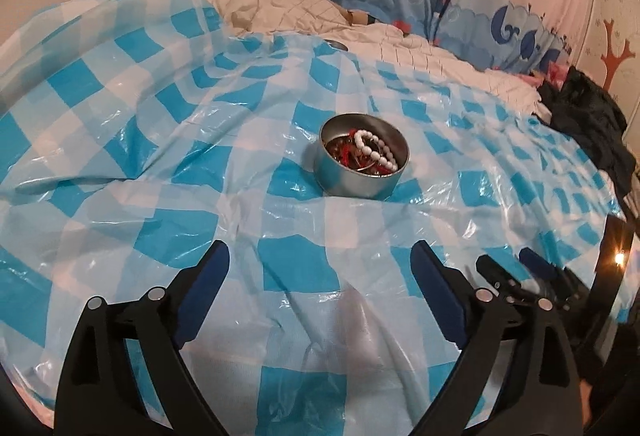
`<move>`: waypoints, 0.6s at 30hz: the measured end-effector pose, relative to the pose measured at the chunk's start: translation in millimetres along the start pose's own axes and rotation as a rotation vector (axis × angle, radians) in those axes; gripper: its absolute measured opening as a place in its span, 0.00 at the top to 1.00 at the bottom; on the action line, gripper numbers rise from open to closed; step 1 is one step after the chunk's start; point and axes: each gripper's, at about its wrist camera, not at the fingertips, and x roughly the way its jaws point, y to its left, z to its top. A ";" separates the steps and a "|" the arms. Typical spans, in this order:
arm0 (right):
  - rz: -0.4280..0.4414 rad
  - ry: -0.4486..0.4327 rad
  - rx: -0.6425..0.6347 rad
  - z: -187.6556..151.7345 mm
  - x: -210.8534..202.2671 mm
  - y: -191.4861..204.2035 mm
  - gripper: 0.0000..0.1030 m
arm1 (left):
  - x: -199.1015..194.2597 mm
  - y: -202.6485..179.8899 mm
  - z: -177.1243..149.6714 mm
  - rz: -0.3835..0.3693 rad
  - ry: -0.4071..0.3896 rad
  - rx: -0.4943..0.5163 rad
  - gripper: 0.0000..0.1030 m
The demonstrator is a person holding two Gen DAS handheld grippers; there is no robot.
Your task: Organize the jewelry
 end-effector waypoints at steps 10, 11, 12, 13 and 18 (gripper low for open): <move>-0.066 0.001 -0.032 -4.3 0.7 8.3 0.12 | 0.6 -21.2 4.9 -0.059 0.014 0.037 0.11; -0.072 0.001 -0.035 -4.6 0.9 9.1 0.12 | 1.6 -24.1 5.9 -0.066 0.015 0.037 0.11; -0.077 0.002 -0.038 -4.9 1.2 9.8 0.12 | 2.5 -25.9 6.5 -0.073 0.016 0.036 0.10; -0.080 0.003 -0.040 -5.0 1.6 9.9 0.12 | 3.8 -27.9 7.1 -0.080 0.020 0.037 0.10; -0.059 -0.001 -0.030 -5.6 1.0 8.2 0.11 | 9.2 -38.1 6.9 -0.088 0.033 0.066 0.10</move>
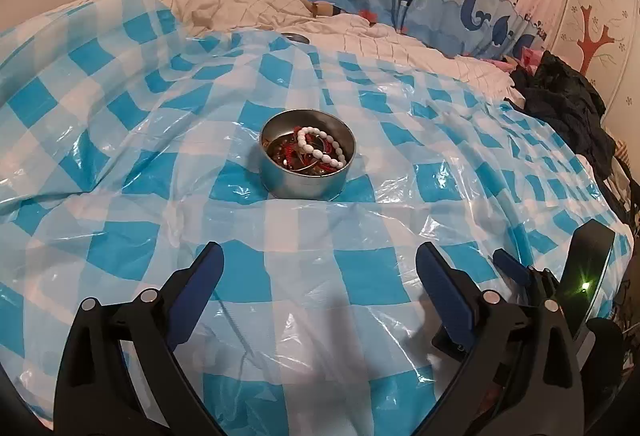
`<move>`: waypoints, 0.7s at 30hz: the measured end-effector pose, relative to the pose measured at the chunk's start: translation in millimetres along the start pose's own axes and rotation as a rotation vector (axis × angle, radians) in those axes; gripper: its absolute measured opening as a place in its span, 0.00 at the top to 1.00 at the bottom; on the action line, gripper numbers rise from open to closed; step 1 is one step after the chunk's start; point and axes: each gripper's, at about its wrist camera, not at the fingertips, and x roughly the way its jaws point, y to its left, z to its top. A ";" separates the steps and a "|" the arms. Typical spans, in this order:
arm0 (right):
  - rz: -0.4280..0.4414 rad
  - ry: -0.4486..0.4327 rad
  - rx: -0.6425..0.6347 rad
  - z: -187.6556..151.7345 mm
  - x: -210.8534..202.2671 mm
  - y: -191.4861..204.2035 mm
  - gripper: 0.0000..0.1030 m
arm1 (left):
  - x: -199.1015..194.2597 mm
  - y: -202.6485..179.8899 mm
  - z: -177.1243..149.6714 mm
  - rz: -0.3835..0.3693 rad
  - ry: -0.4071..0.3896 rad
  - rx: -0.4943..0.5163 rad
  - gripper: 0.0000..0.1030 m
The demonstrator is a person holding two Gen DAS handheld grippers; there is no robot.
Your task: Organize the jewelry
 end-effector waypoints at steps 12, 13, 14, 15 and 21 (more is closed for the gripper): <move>0.020 0.010 0.001 1.1 0.9 0.2 0.07 | 12.0 1.2 -7.7 0.046 0.024 0.010 0.10; 0.020 0.011 0.001 1.1 1.1 0.3 0.07 | 12.6 1.1 -8.1 0.047 0.025 0.012 0.10; 0.021 0.010 0.001 1.1 1.2 0.3 0.07 | 14.0 0.5 -8.8 0.049 0.027 0.015 0.10; 0.020 0.010 0.001 1.1 1.2 0.3 0.07 | 14.9 0.2 -9.1 0.050 0.029 0.018 0.10; 0.021 0.009 0.001 1.3 1.3 0.6 0.07 | 16.7 -0.4 -10.6 0.055 0.032 0.028 0.10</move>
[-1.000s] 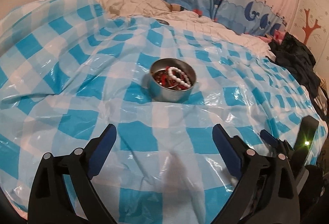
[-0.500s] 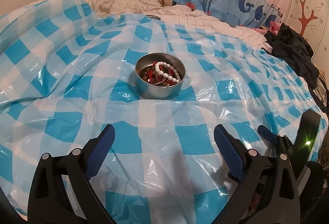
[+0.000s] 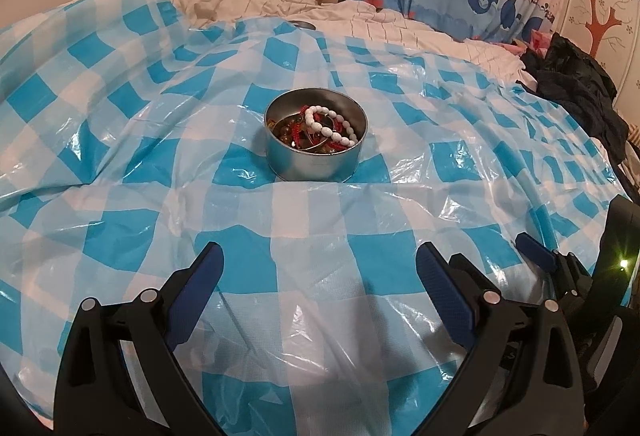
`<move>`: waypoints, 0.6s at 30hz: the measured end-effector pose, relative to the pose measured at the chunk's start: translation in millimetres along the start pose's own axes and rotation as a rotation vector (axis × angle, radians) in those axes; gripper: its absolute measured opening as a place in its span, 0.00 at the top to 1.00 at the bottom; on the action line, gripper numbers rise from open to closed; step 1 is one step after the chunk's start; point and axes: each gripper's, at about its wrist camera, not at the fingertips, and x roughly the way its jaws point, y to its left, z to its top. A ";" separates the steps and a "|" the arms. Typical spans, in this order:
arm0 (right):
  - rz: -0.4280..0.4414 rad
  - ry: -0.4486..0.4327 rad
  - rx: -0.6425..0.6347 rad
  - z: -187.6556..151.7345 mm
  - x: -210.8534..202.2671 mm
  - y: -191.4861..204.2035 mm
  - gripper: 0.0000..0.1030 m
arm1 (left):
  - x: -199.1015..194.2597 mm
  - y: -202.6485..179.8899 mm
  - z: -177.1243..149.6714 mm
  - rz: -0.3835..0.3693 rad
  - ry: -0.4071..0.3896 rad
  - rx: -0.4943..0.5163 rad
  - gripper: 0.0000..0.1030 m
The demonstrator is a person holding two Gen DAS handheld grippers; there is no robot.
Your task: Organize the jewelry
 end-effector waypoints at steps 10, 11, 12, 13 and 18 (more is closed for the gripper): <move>-0.008 0.012 -0.007 -1.1 2.4 1.2 0.07 | 10.9 16.7 -3.3 0.040 0.020 -0.039 0.10; -0.006 0.013 -0.006 -1.1 2.7 1.5 0.07 | 12.6 17.2 -3.8 0.044 0.022 -0.038 0.10; -0.005 0.015 -0.006 -1.5 3.5 1.1 0.07 | 14.9 16.9 -4.4 0.052 0.025 -0.036 0.10; -0.006 0.019 -0.007 -1.5 4.2 1.7 0.07 | 16.4 16.4 -4.9 0.057 0.027 -0.032 0.10; -0.012 0.033 -0.012 -1.3 6.5 1.9 0.07 | 22.2 12.7 -5.6 0.111 0.019 -0.001 0.10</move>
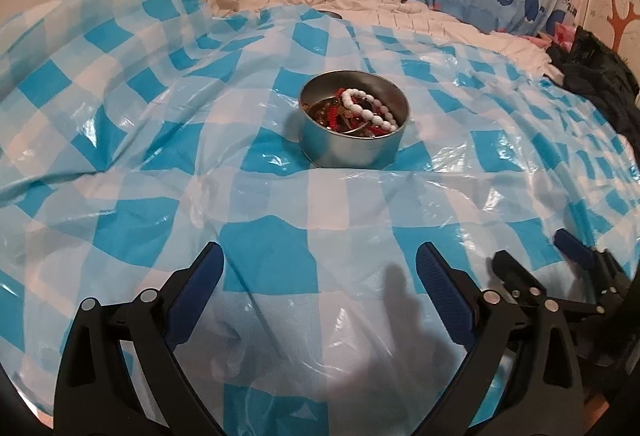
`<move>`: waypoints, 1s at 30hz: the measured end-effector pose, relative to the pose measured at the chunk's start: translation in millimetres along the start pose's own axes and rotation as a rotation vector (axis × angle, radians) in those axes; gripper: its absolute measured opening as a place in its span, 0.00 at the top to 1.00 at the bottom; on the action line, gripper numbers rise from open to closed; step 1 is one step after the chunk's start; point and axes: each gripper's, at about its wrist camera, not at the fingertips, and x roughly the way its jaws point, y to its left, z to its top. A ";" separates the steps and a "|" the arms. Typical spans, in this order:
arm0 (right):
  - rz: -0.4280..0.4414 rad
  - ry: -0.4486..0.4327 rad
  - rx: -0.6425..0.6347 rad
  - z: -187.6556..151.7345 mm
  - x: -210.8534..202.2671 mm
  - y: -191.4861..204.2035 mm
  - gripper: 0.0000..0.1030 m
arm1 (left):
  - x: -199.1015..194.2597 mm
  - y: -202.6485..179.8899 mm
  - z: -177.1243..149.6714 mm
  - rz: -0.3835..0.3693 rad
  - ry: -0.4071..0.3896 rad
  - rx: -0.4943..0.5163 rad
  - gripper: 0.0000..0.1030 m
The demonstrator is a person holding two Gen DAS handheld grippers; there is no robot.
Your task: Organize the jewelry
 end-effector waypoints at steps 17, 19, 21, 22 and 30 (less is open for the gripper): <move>-0.001 0.002 -0.002 0.5 0.4 0.6 0.07 | 15.6 0.9 5.2 0.096 0.010 0.018 0.08; -0.006 0.004 -0.003 0.7 0.5 0.7 0.07 | 17.7 -1.1 4.2 0.100 0.016 0.030 0.08; -0.006 0.004 -0.004 0.7 0.5 0.8 0.07 | 18.6 -2.3 3.4 0.105 0.019 0.034 0.08; -0.006 0.004 -0.003 0.8 0.5 0.7 0.07 | 18.8 -2.5 3.0 0.103 0.021 0.034 0.08; -0.007 0.005 -0.004 1.1 0.7 1.1 0.07 | 19.0 -2.5 2.4 0.100 0.024 0.032 0.08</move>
